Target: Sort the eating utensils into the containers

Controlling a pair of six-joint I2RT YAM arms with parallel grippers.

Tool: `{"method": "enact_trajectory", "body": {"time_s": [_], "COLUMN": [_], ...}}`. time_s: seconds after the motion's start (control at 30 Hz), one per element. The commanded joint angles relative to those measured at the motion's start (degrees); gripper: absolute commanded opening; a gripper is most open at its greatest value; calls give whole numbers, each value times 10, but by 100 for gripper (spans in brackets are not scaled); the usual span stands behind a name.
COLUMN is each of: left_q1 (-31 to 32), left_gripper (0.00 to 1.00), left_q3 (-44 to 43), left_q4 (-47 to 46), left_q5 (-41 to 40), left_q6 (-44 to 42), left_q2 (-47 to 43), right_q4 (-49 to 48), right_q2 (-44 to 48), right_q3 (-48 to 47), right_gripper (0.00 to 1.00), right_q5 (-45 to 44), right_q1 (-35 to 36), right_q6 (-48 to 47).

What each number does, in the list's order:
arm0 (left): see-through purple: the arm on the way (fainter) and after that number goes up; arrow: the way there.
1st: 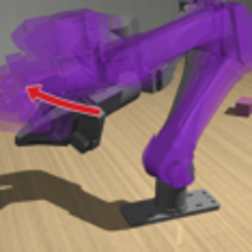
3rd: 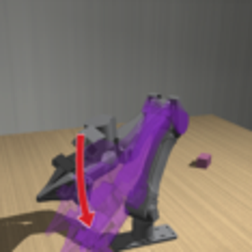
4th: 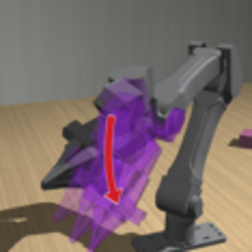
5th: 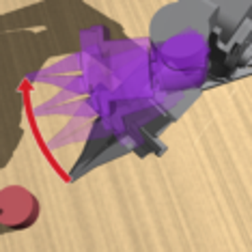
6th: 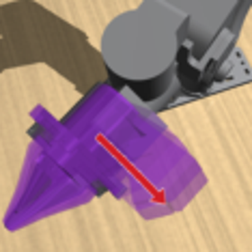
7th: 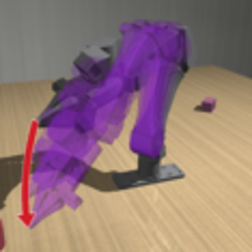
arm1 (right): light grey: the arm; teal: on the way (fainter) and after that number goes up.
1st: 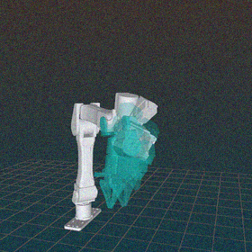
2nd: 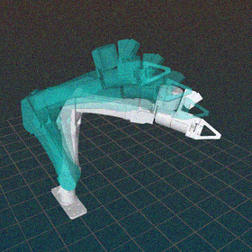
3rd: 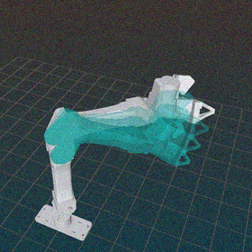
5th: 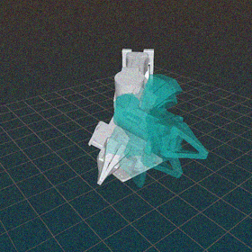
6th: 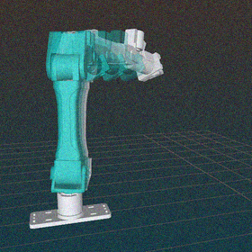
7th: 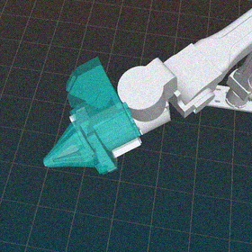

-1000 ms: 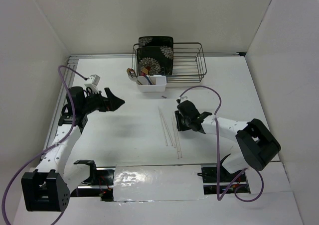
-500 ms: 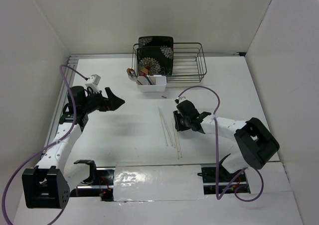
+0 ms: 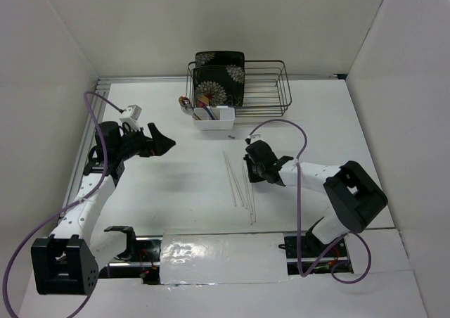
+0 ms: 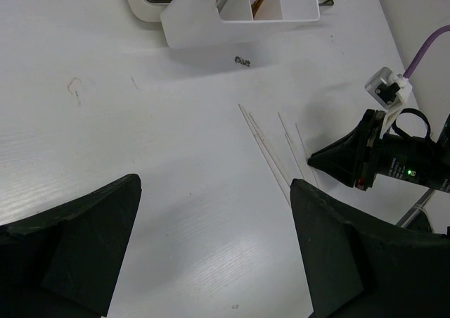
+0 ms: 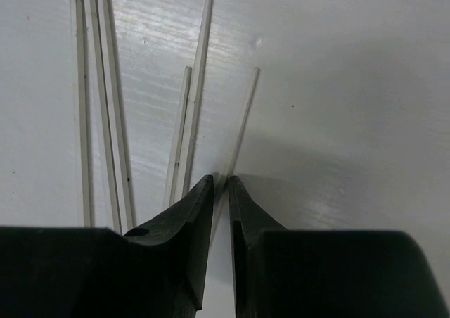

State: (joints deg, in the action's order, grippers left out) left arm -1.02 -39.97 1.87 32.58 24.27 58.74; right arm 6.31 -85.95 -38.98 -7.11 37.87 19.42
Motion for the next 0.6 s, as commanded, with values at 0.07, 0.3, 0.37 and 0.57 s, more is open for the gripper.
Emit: {"method": "enact_trajectory", "body": {"time_s": [0.07,0.3,0.37,0.57], "left_q1": [1,1,2,0], "left_gripper": [100,100,100,100], "left_q3": [-6,1,4,4], "left_q4": [-20,-20,-7,-3], "left_q5": [-8,-16,-16,-16], "left_q6": [-9,-15,-16,-19], "left_q2": [-14,-33,-36,-40], "right_q4": [70,127,137,159], "right_q2": [-43,-70,-76,-76], "right_q3": [-33,-51,-51,-29], "right_gripper": [23,22,23,31], "right_q5": [-59,-109,-115,-110], "right_q1": [12,48,66,84], "right_q6": [3,50,72,120]}}
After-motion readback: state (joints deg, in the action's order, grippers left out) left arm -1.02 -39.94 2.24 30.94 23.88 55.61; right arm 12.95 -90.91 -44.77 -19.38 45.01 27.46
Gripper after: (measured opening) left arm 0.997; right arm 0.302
